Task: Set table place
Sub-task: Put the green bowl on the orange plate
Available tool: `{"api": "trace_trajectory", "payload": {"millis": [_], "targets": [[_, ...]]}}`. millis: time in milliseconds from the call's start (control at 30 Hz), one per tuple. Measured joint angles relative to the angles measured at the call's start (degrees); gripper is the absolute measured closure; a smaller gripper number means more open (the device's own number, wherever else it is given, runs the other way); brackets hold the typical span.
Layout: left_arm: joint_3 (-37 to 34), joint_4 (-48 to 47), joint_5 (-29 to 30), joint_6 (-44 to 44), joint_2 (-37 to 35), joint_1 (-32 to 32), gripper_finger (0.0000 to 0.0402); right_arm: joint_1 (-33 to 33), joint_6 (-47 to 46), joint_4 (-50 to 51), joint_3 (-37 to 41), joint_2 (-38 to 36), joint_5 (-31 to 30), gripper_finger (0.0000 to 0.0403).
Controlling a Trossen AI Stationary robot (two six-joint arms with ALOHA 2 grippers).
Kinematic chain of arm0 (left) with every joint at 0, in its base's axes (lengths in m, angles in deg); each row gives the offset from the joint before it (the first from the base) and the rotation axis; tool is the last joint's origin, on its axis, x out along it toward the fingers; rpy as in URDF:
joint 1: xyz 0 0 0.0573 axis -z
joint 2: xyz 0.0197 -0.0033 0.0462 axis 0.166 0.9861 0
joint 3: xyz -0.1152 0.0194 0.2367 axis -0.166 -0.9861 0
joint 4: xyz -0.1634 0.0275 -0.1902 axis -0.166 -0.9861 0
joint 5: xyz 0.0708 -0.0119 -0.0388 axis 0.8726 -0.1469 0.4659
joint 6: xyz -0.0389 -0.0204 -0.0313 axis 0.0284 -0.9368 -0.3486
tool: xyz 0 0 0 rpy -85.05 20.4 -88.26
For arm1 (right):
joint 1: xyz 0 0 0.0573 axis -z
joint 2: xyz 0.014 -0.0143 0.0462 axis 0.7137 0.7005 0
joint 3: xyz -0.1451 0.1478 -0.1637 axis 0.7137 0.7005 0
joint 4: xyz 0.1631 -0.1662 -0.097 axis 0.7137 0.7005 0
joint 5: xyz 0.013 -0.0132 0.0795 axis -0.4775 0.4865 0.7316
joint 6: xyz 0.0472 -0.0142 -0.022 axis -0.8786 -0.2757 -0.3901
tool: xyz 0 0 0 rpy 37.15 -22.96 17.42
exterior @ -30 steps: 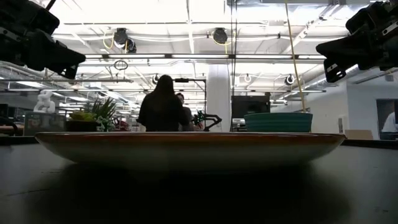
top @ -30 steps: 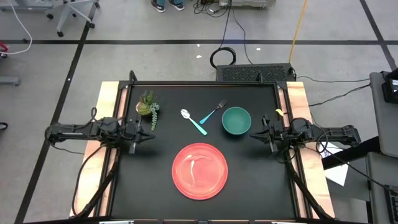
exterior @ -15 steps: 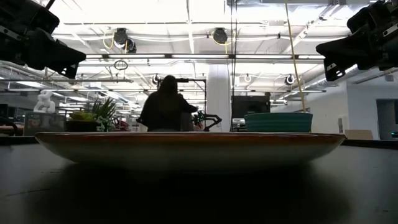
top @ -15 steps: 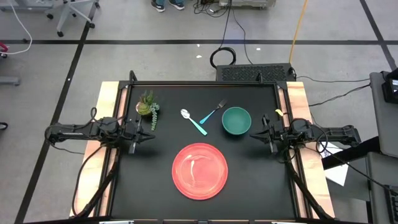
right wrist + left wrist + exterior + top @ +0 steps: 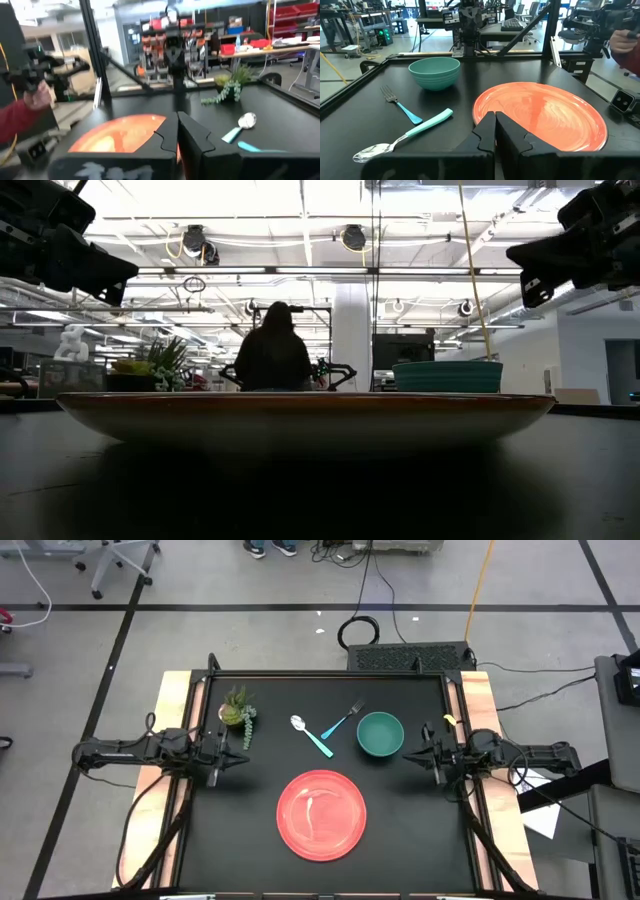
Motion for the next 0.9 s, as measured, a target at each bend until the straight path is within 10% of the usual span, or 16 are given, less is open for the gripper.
{"api": "trace_trajectory", "payload": {"millis": [900], "targets": [[0.0,0.33,0.0,0.02,0.02,0.0,0.0387,16.09,-4.4,23.97,-30.52,31.73,-11.88,0.022]]}}
